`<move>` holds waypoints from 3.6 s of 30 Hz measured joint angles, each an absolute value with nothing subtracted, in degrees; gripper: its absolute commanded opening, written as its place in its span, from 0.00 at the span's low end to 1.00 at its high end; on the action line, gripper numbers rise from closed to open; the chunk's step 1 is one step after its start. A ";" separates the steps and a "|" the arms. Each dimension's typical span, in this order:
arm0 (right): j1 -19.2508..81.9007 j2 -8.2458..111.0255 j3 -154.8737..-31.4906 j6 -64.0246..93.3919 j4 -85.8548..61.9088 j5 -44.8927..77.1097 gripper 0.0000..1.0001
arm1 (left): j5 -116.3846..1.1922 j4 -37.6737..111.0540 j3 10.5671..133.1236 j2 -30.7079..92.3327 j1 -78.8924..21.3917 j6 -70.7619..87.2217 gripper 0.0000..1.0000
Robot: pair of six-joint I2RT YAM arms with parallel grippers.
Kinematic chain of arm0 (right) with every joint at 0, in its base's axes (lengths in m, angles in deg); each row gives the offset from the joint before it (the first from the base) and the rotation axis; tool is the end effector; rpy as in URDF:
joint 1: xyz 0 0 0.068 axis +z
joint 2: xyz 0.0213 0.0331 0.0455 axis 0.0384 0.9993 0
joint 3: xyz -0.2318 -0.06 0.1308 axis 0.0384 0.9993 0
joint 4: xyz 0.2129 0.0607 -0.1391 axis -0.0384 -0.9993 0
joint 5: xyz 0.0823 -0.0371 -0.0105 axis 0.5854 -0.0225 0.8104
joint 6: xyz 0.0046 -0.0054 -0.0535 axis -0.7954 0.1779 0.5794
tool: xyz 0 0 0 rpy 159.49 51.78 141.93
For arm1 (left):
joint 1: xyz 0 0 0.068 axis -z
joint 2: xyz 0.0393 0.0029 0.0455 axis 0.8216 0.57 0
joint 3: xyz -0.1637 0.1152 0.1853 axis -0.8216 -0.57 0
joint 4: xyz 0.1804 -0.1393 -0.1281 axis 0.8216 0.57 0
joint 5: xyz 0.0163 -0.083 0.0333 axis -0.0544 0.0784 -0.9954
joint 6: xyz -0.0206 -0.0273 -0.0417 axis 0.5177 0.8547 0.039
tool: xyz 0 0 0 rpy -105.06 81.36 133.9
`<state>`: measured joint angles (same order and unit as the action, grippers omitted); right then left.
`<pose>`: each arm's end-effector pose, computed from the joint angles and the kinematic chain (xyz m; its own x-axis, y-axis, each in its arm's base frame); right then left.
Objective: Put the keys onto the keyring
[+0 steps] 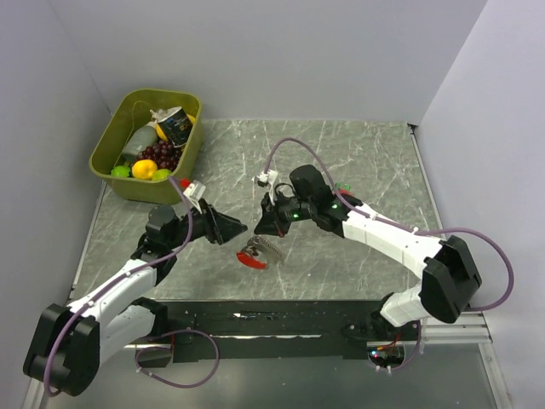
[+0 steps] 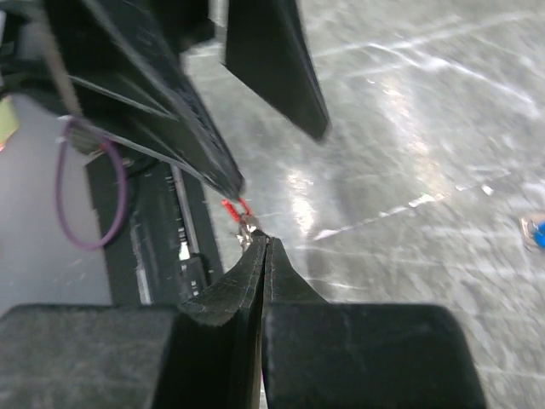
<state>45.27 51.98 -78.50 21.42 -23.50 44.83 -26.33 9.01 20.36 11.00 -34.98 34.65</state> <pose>0.2182 0.2328 0.2885 -0.3975 -0.3700 -0.8397 -0.9133 0.2487 0.3227 0.1865 -0.0930 0.2312 -0.5966 -0.2859 -0.7499 0.6276 0.4162 -0.6580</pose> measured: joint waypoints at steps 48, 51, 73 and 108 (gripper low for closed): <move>41.77 44.37 -72.59 16.44 -12.37 58.07 0.09 | -18.15 6.19 25.11 13.43 -25.64 30.76 0.01; 41.68 44.39 -72.59 15.67 -11.74 58.05 0.41 | -18.55 5.74 25.11 13.43 -25.64 30.74 0.01; 36.57 34.38 -61.80 2.23 9.18 60.24 0.64 | -21.13 -6.70 17.65 6.54 -24.44 29.23 0.01; 42.08 38.60 -63.66 5.27 3.41 58.18 0.40 | -22.24 -9.17 17.35 5.80 -22.54 28.75 0.01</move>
